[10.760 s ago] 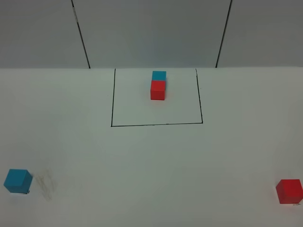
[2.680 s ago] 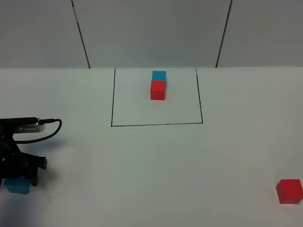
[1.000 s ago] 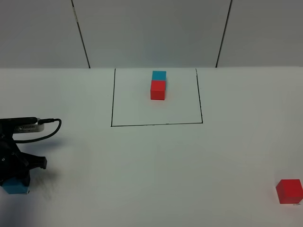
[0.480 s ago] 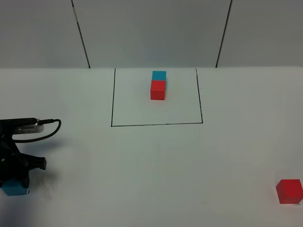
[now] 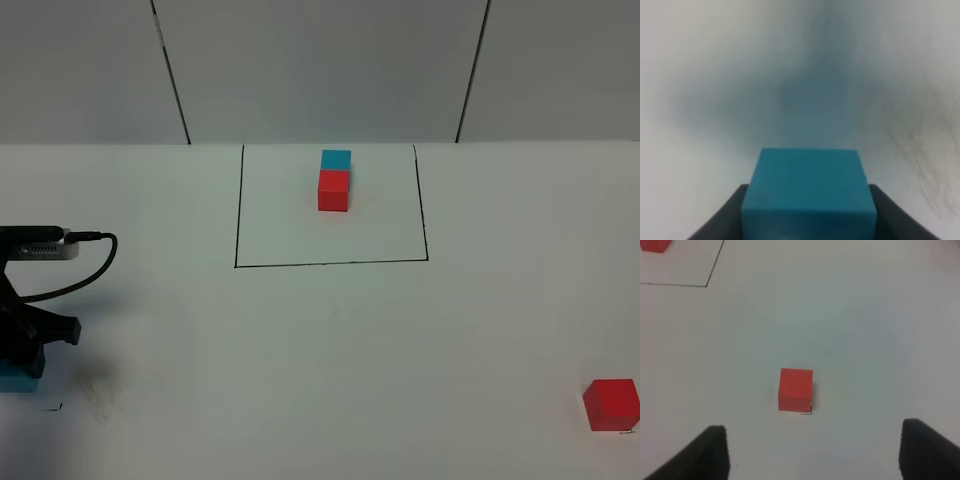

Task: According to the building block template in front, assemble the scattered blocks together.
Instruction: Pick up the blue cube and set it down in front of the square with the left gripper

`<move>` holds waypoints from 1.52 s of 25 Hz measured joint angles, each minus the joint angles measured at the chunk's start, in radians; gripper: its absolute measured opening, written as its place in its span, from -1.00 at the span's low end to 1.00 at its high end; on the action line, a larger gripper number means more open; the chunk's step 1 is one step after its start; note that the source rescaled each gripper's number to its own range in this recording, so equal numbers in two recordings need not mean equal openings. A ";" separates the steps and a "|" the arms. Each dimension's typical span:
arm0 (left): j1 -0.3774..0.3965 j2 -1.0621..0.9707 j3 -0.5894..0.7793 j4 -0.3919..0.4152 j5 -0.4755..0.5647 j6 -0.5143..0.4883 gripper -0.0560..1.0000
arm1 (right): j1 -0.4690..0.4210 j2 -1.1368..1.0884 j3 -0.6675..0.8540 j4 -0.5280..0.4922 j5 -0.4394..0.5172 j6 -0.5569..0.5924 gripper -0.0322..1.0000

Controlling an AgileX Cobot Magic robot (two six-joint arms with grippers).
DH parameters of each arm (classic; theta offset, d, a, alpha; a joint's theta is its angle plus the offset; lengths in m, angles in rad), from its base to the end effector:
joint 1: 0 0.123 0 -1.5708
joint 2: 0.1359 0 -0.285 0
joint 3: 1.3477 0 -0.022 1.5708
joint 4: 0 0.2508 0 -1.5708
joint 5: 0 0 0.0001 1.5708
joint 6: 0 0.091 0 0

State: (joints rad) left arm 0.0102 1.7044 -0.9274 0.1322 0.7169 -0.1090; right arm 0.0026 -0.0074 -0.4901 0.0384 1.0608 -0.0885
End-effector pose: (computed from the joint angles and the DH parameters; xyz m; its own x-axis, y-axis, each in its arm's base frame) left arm 0.2983 0.0109 0.1657 -0.9855 -0.0191 -0.1684 -0.0336 0.9959 0.0838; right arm -0.0049 0.0030 0.2745 -0.4547 -0.0708 -0.8878 -0.0642 0.9968 -0.0466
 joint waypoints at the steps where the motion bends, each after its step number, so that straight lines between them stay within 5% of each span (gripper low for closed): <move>1: 0.000 -0.008 -0.006 0.000 0.011 0.015 -0.88 | 0.000 0.000 0.000 0.000 0.000 0.000 0.13; 8: 0.000 -0.017 -0.130 -0.056 0.126 0.229 -0.88 | 0.000 0.000 0.000 0.000 0.000 0.000 0.13; 24: -0.060 -0.017 -0.255 -0.219 0.195 0.998 -0.88 | 0.000 0.000 0.000 0.000 0.000 0.000 0.13; 29: -0.136 -0.006 -0.271 -0.221 0.193 1.090 -0.89 | 0.000 0.000 0.000 0.000 0.000 0.000 0.13; 38: -0.266 0.133 -0.465 -0.180 0.299 1.062 -0.89 | 0.000 0.000 0.000 0.000 0.000 0.000 0.13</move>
State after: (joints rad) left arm -0.2557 1.8374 -1.3926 -0.0480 1.0154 0.9529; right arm 0.0026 -0.0074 -0.4901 0.0384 1.0608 -0.0885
